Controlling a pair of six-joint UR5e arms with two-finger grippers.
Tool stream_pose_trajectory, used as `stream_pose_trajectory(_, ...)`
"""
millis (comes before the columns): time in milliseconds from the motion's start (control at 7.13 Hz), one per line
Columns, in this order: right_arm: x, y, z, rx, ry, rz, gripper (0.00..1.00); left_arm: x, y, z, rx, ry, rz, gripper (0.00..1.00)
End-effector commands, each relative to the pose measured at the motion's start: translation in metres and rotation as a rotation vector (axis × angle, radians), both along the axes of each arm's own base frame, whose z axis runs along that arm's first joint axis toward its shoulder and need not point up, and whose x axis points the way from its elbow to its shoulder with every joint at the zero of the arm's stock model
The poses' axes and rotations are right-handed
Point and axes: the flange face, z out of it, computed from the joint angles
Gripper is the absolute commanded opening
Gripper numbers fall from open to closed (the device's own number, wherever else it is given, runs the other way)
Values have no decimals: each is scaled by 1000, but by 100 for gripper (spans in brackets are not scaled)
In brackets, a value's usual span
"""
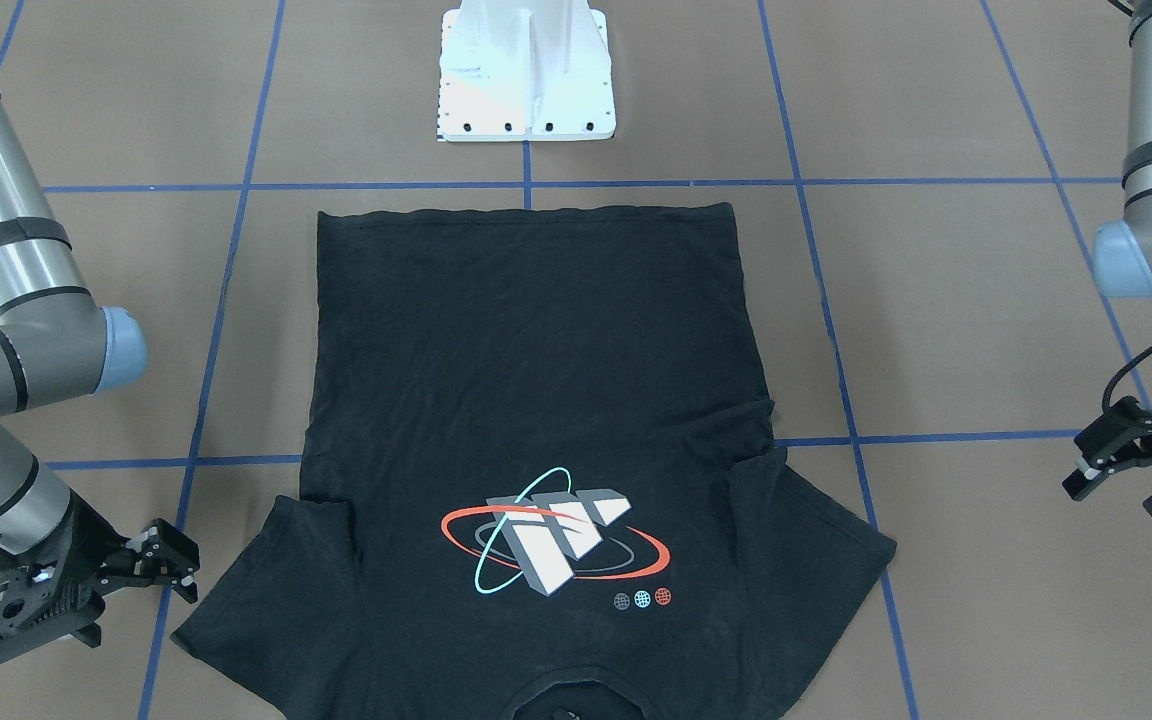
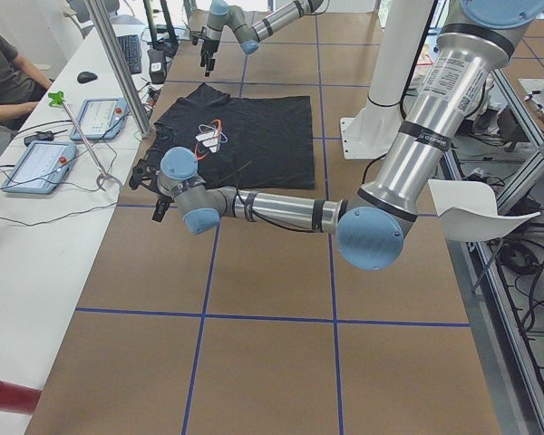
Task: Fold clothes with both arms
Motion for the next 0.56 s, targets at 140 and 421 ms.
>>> stream_pose_trajectory(140, -8, -11, 24, 16, 3, 4, 98, 0, 1, -1, 5, 0, 1, 100)
stream_pose_trajectory(421, -27, -10, 23, 9, 9, -13, 97, 0, 0, -3, 4, 3, -1, 100)
